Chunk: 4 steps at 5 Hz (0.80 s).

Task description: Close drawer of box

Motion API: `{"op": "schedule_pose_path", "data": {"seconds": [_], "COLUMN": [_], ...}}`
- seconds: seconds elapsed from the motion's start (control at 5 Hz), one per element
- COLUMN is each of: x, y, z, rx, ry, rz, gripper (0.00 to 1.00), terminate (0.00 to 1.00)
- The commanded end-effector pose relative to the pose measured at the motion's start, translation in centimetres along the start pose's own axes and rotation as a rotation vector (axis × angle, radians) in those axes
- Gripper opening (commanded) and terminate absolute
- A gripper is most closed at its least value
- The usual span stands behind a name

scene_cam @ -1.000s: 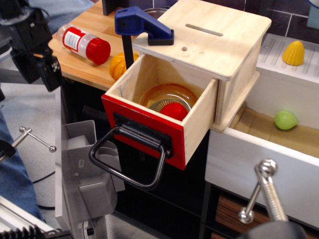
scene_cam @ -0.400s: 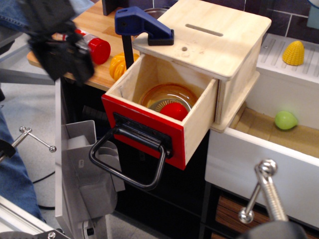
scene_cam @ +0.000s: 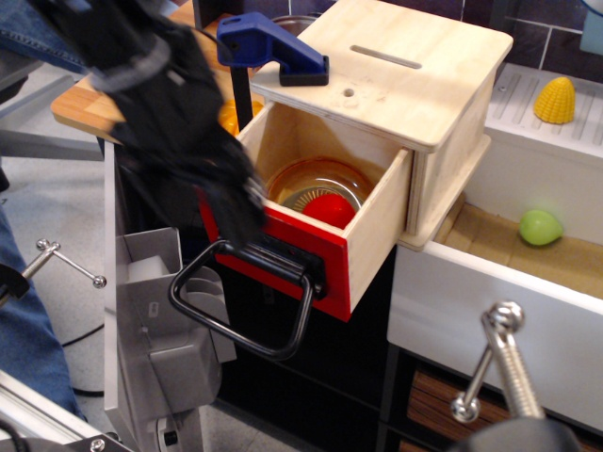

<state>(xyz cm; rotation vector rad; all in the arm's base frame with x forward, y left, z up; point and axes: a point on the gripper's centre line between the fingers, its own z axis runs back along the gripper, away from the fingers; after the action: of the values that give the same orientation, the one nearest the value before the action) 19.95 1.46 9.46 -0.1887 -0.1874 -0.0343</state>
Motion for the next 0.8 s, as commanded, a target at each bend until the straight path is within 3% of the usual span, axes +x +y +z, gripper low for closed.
{"op": "schedule_pose_path", "data": {"seconds": [0.0,0.2,0.4,0.6], "x": [0.0,0.8,2.8,4.7], "y": [-0.7,-0.2,-0.1,0.1], "z": [-2.3,-4.4,-5.0,-4.4], "rx": [0.075,0.115,0.137,0.123], "ry": [-0.045,-0.021,-0.006,0.014], "rz": [0.089,0.097,0.072,0.037], "gripper": [1.0,1.0,1.0,1.0], "terminate": [0.0,0.0,0.0,0.0]}}
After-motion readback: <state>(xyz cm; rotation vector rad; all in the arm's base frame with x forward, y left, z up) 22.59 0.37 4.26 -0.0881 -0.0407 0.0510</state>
